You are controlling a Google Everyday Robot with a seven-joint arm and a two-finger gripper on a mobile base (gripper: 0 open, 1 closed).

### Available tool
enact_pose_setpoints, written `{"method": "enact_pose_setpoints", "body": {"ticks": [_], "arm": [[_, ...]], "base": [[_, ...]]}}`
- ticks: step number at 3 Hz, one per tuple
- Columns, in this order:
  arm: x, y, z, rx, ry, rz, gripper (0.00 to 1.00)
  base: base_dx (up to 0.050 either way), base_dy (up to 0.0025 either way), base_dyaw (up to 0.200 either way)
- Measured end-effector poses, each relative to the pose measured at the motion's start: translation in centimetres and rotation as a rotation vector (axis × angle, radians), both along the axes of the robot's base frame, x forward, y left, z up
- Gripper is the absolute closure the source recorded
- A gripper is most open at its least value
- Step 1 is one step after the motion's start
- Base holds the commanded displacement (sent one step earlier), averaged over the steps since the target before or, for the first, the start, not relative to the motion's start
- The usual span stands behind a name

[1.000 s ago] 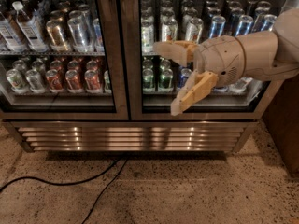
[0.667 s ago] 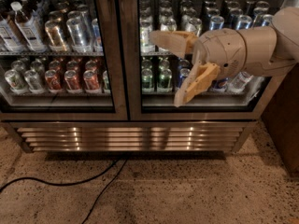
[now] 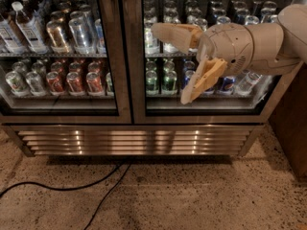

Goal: Open right fridge door

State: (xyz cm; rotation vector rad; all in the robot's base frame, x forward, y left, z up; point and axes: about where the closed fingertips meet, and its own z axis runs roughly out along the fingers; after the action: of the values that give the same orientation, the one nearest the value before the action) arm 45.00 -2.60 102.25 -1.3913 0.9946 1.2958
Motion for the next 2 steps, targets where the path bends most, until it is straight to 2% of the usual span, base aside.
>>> {"method": "enact_pose_setpoints", "body": {"ticks": [1, 2], "arm": [[0.9, 0.4, -0.8, -0.092, 0.050, -0.107, 0.00], [2.4, 0.3, -1.8, -0.134, 0.092, -0.283, 0.00]], "base": [[0.000, 0.00000, 0.000], [0.000, 0.00000, 0.000]]}}
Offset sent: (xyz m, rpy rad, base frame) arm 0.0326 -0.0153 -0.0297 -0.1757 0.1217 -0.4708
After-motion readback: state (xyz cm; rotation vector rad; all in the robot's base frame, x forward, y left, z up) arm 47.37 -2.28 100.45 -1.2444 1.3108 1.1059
